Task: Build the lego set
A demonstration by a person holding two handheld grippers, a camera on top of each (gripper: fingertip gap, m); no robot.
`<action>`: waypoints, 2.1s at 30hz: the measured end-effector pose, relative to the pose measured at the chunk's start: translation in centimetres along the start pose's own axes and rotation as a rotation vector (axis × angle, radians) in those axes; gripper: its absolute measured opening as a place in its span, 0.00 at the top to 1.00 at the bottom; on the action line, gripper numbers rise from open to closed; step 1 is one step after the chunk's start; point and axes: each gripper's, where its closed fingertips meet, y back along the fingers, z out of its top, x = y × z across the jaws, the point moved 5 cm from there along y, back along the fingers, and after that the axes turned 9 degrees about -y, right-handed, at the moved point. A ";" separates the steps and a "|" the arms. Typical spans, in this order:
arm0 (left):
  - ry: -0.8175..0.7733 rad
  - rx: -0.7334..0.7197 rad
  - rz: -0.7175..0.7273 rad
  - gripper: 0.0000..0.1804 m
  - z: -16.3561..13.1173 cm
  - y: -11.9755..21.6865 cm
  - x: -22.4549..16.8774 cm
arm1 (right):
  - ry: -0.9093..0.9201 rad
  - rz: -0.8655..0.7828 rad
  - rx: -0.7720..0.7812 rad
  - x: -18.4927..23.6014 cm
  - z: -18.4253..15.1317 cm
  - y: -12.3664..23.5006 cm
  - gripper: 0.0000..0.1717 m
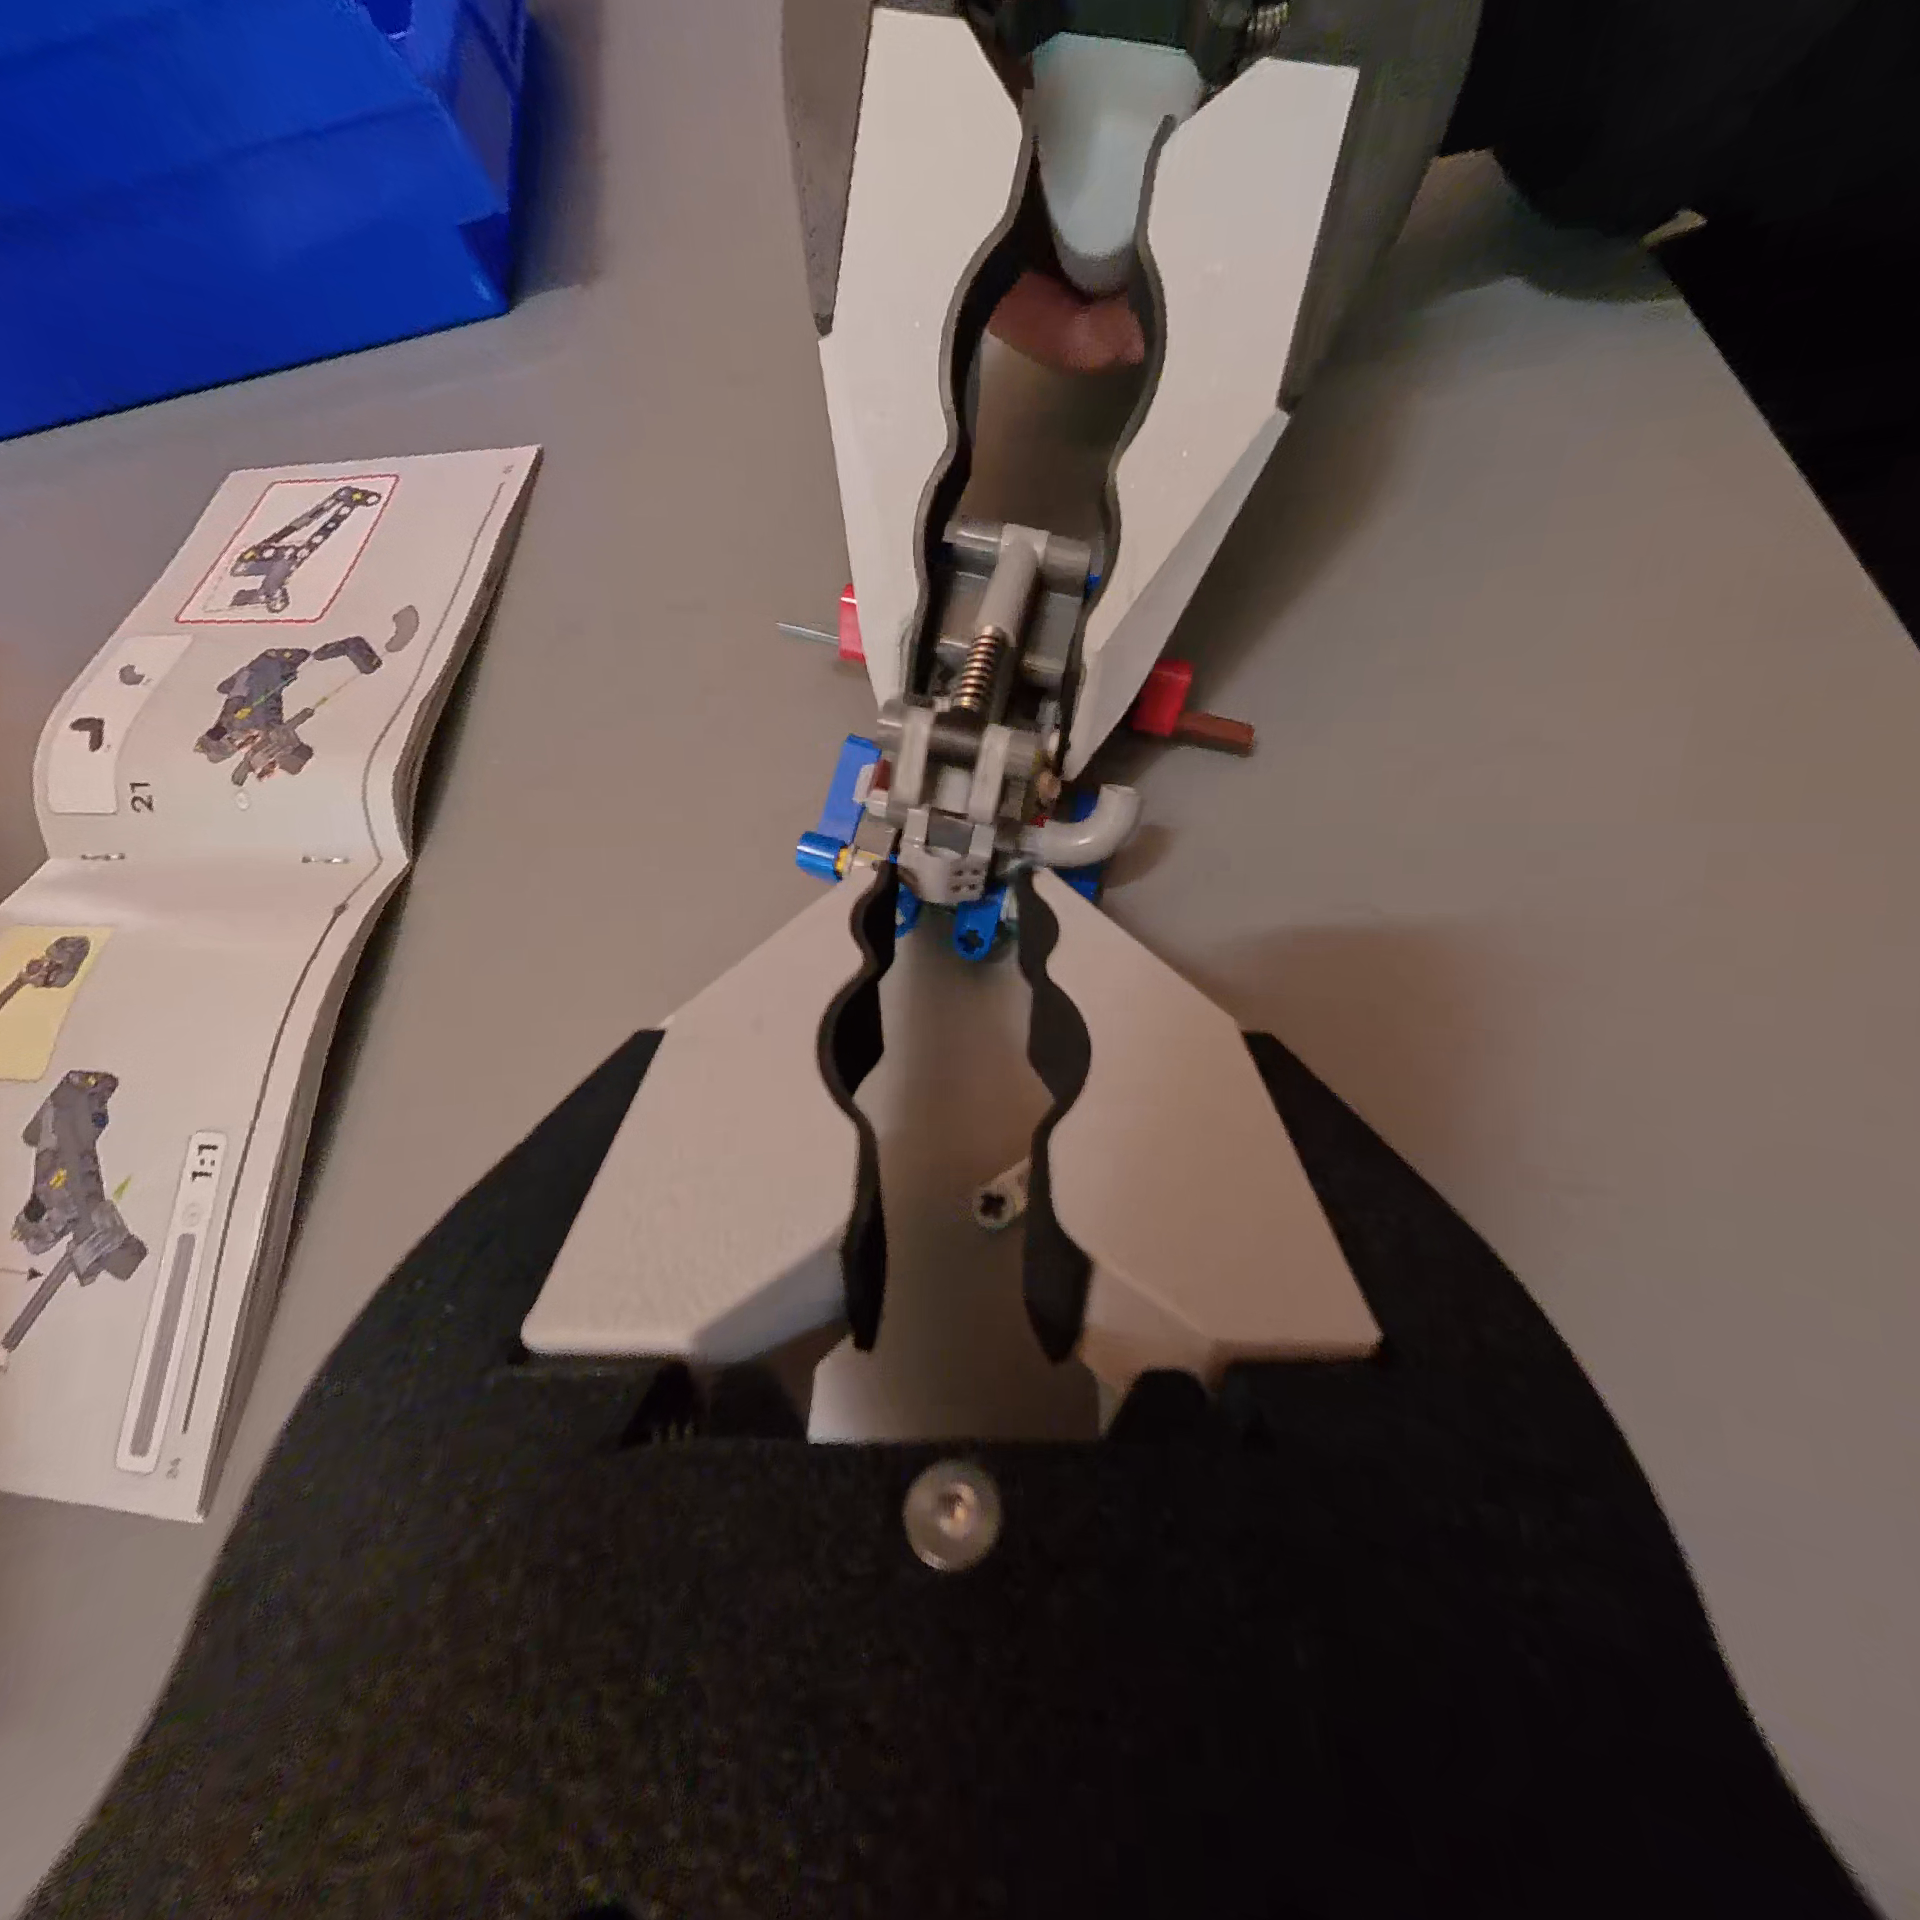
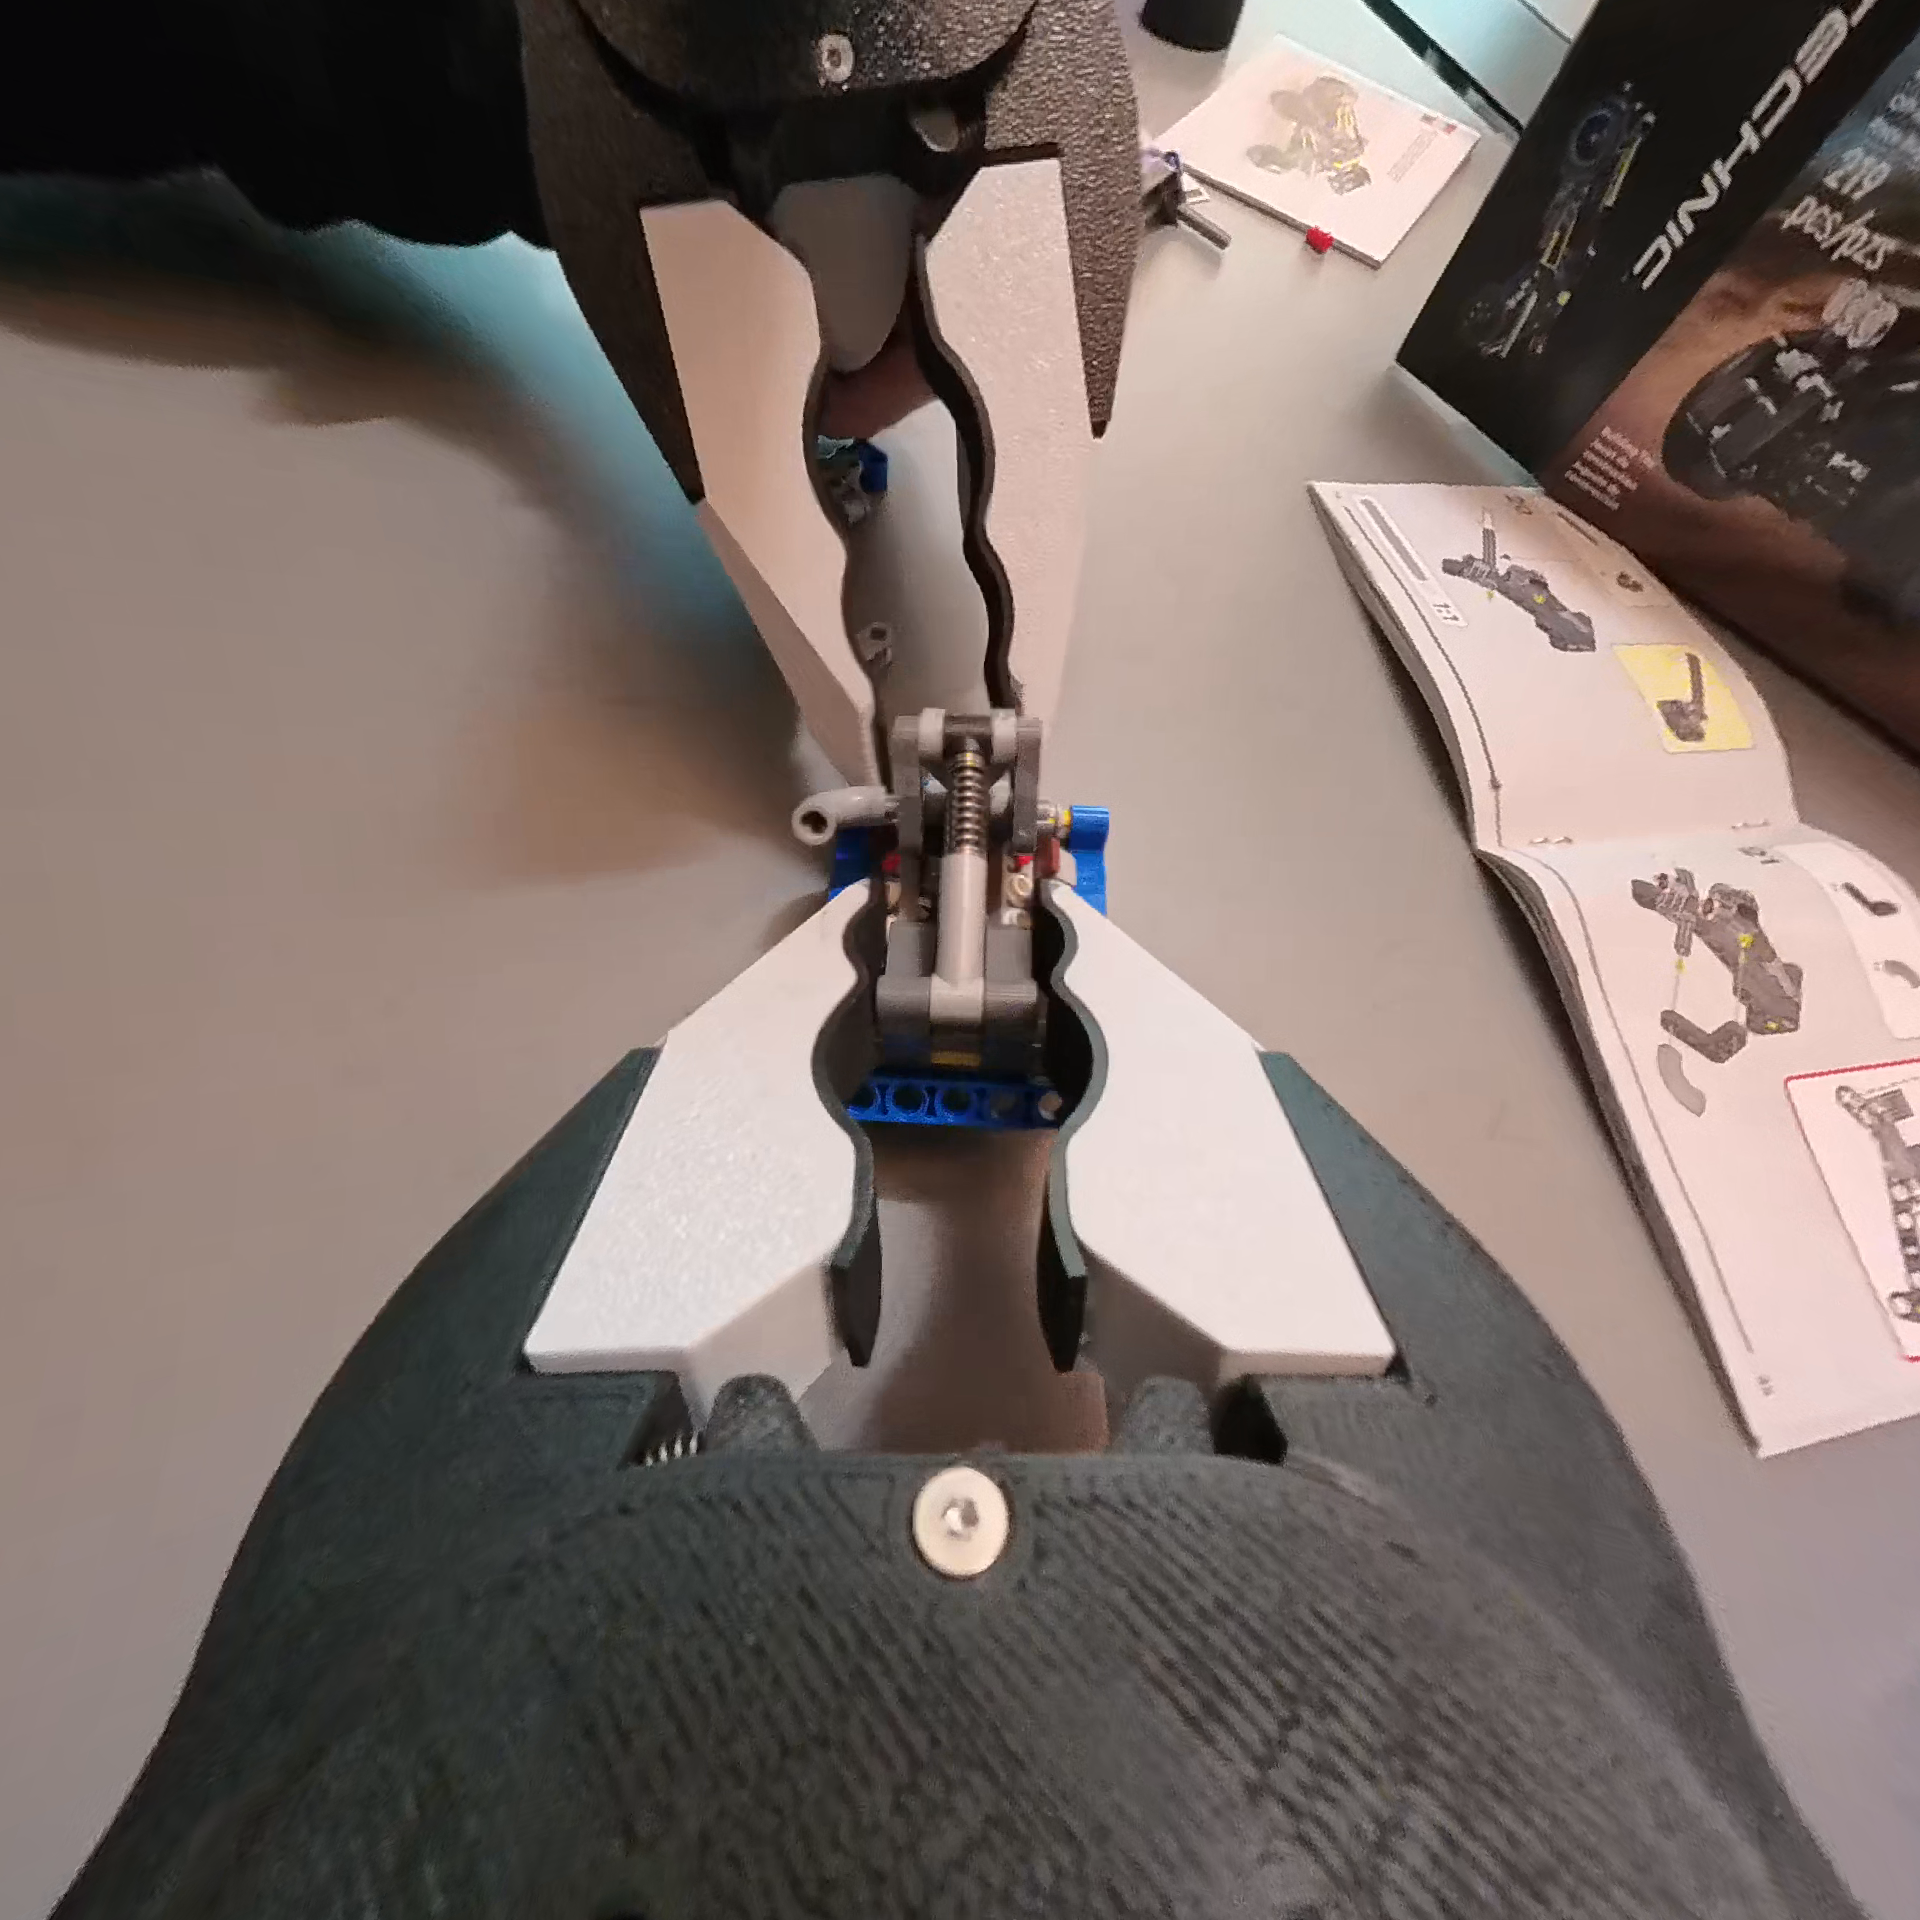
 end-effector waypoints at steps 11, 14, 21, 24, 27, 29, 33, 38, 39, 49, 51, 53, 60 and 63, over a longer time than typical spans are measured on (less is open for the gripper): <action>0.568 -0.060 -0.162 0.93 -0.7 0.2 2.9 | -0.331 0.001 -0.067 -3.2 0.7 -0.1 0.84; 0.790 -0.097 -0.263 0.93 -0.6 0.5 3.7 | -0.428 0.010 -0.148 -4.6 1.2 0.3 0.81; 1.014 -0.157 -0.441 0.93 -1.1 1.0 4.1 | -0.399 -0.037 -0.251 -5.3 2.6 1.6 0.85; 1.053 -0.162 -0.472 0.93 -1.3 1.3 4.2 | -0.406 -0.031 -0.282 -5.5 2.8 2.3 0.86; 1.043 -0.155 -0.499 0.93 -1.1 1.6 4.1 | -0.410 0.000 -0.255 -5.3 2.6 2.4 0.84; 1.034 -0.141 -0.521 0.93 -0.9 1.7 3.9 | -0.398 -0.001 -0.248 -5.2 2.8 2.3 0.84; 0.992 -0.130 -0.502 0.93 -0.6 1.8 3.9 | -0.372 0.016 -0.211 -4.7 3.2 1.9 0.83; 0.829 -0.025 -0.283 0.93 0.3 2.4 4.7 | -0.194 -0.212 -0.174 -4.5 3.7 2.5 0.83; 0.750 0.036 -0.204 0.93 0.7 2.7 4.9 | -0.199 -0.242 -0.180 -4.5 3.6 2.6 0.82; 0.076 0.358 0.328 0.93 4.0 3.0 5.9 | -0.576 -0.305 -0.286 -1.8 2.2 1.7 0.74; 0.019 0.392 0.360 0.93 3.6 2.6 5.7 | -0.607 -0.344 -0.333 -1.8 2.1 1.4 0.77; 0.058 0.419 0.346 0.93 2.8 2.1 5.4 | -0.569 -0.392 -0.295 -1.9 1.9 0.8 0.80; 0.255 0.325 0.323 0.94 2.2 2.5 5.2 | -0.325 -0.472 -0.153 -1.2 2.4 -1.2 0.90; 0.309 0.291 0.336 0.94 2.1 2.7 5.4 | -0.377 -0.481 -0.168 -1.3 2.6 -1.4 0.91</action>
